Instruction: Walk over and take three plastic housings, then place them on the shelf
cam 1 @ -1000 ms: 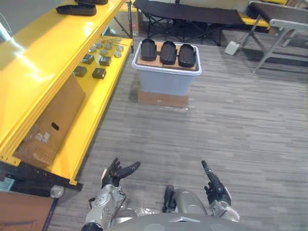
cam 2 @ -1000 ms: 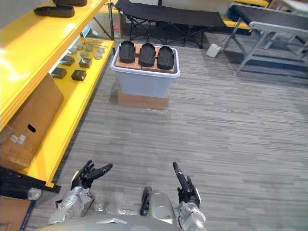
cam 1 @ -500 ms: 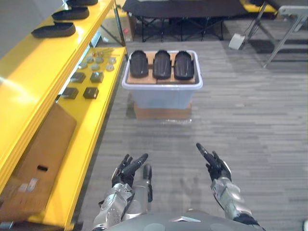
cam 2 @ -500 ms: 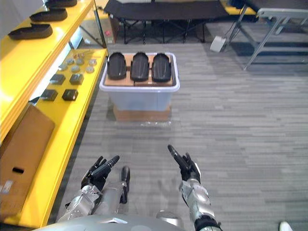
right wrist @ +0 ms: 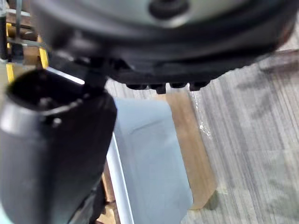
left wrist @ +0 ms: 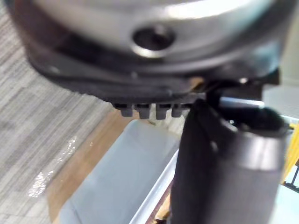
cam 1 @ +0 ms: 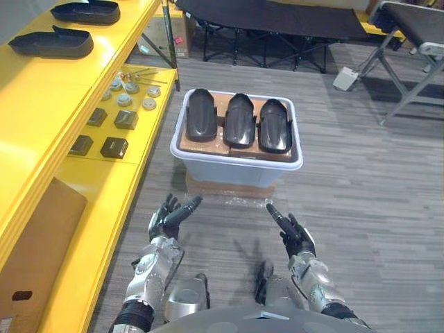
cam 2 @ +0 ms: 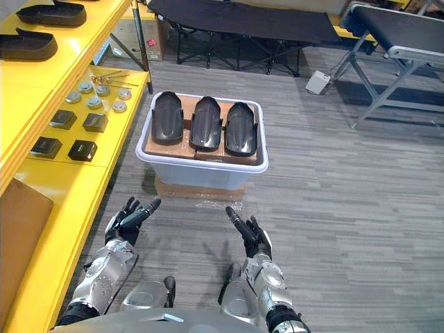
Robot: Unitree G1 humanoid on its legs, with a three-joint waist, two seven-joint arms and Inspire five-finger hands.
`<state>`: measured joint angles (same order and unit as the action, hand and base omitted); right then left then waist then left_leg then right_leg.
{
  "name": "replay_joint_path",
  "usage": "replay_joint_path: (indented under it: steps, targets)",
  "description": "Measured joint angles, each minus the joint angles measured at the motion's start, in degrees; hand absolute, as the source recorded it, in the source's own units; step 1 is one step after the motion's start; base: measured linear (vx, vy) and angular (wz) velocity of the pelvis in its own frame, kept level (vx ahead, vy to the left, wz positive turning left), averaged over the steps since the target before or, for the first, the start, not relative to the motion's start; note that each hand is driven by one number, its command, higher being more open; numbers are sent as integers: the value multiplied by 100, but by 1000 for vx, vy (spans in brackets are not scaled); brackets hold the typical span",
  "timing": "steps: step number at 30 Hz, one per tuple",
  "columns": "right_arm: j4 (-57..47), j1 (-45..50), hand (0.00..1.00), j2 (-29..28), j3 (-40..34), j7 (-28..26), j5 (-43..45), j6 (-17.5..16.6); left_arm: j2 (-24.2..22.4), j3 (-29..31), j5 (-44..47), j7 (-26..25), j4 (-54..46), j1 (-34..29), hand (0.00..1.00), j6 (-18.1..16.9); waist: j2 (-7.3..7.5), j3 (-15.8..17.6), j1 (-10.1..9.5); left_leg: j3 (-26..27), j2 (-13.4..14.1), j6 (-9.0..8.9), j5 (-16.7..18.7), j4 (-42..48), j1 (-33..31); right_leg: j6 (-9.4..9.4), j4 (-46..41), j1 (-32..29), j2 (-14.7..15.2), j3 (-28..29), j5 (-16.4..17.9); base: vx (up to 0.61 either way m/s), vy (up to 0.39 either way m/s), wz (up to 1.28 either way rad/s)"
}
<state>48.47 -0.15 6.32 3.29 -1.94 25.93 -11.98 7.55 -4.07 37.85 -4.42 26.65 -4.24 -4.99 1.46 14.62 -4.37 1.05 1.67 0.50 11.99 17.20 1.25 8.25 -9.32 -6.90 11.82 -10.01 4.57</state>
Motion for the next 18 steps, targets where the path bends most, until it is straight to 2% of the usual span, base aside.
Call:
replay_joint_path:
  steps: [1, 2, 3, 4, 5, 6, 7, 8, 9, 10, 12, 13, 14, 15, 17, 18]
  targets:
    - [-4, 94, 100, 5, -1, 22, -15, 1, 20, 4, 0, -29, 25, -49, 100, -22, 54, -35, 4, -175, 12, -118, 370, 379, -108, -77, -149, -35, -4, 239, -130, 221, -425, 61]
    - [-52, 156, 100, 24, -43, 82, -23, 20, -6, 1, 9, -50, 85, -79, 100, -22, -2, -62, 30, -329, 113, -205, 575, 622, -201, -174, -476, -128, -100, 195, -244, 296, -508, 73]
    - [-160, 278, 100, 26, -108, 154, -43, 39, -56, 16, 6, -56, 174, -182, 100, -22, -138, -118, 54, -474, 297, -365, 730, 780, -260, -253, -811, -206, -212, 49, -210, 267, -409, 56]
    - [-207, 338, 100, 43, -127, 184, -82, 43, -119, 52, 4, -69, 218, -269, 100, -33, -224, -161, 56, -513, 424, -402, 720, 816, -264, -367, -843, -193, -312, -36, -130, 303, -339, 45]
    - [-346, 437, 100, 101, -154, 232, -156, 52, -237, 56, 0, -98, 252, -457, 100, -29, -384, -195, 55, -410, 620, -528, 590, 1143, -430, -491, -811, -134, -487, -165, -15, 314, -313, 43]
    - [-463, 537, 100, 146, -197, 271, -274, 56, -330, 63, -6, -109, 322, -563, 100, -23, -416, -142, 137, -277, 776, -604, 264, 1799, -748, -580, -572, 128, -551, -332, -4, 365, -348, 56]
    - [-683, 736, 100, 170, -243, 271, -305, 68, -359, 65, -40, -112, 340, -631, 100, -24, -350, -63, 142, -24, 883, -608, 199, 2102, -929, -686, -256, 512, -558, -461, -54, 287, -282, 51]
    - [-844, 850, 100, 165, -286, 270, -308, 67, -355, 66, -62, -110, 326, -656, 100, -39, -300, -41, 133, 148, 919, -641, 233, 2005, -928, -702, -141, 656, -534, -514, -56, 221, -185, 35]
    - [-1053, 967, 100, 164, -338, 270, -311, 60, -353, 66, -82, -111, 318, -657, 100, -81, -265, -22, 148, 289, 935, -629, 249, 1819, -935, -701, -45, 777, -507, -564, -56, 204, -140, 25]
    - [-1481, 1166, 100, 162, -470, 262, -344, -14, -359, 61, -248, -112, 280, -650, 100, -254, -242, -30, 204, 520, 991, -643, 198, 1213, -972, -663, 115, 912, -489, -689, -84, 253, -121, 24]
    - [-2055, 1301, 100, 207, -638, 264, -505, -201, -358, 60, -306, -133, 112, -580, 100, -541, -309, -36, 353, 667, 1039, -624, -303, -45, -967, -638, 146, 890, -495, -745, -101, 278, -28, 3]
    - [-2259, 1341, 100, 238, -714, 266, -536, -274, -357, 56, -329, -164, 46, -496, 100, -614, -397, -64, 402, 668, 1024, -644, -719, -481, -914, -596, 141, 885, -502, -718, -101, 256, 106, -17]
    - [-2504, 1431, 100, 298, -736, 305, -556, -373, -356, 46, -482, -215, -146, -454, 100, -663, -473, -97, 474, 663, 987, -637, -1502, -893, -828, -512, 134, 897, -544, -681, -56, 206, 128, -17]
    - [-2540, 1439, 100, 277, -749, 330, -602, -426, -293, 43, -507, -225, -237, -417, 100, -683, -446, -118, 484, 665, 952, -752, -1492, -965, -742, -449, 130, 919, -478, -638, -15, 256, 194, -14]
    - [-2854, 1638, 100, 102, -677, 385, -648, -468, -83, -46, -527, -232, -637, -259, 100, -725, -163, -169, 477, 820, 668, -702, -1630, -1265, -567, -326, 218, 933, -234, -532, -52, 181, 159, -9]
    - [-2919, 1681, 100, 59, -640, 385, -646, -466, -38, -71, -528, -228, -751, -249, 100, -725, -122, -186, 477, 851, 616, -696, -1634, -1310, -539, -294, 273, 953, -182, -529, -71, 128, 101, -9]
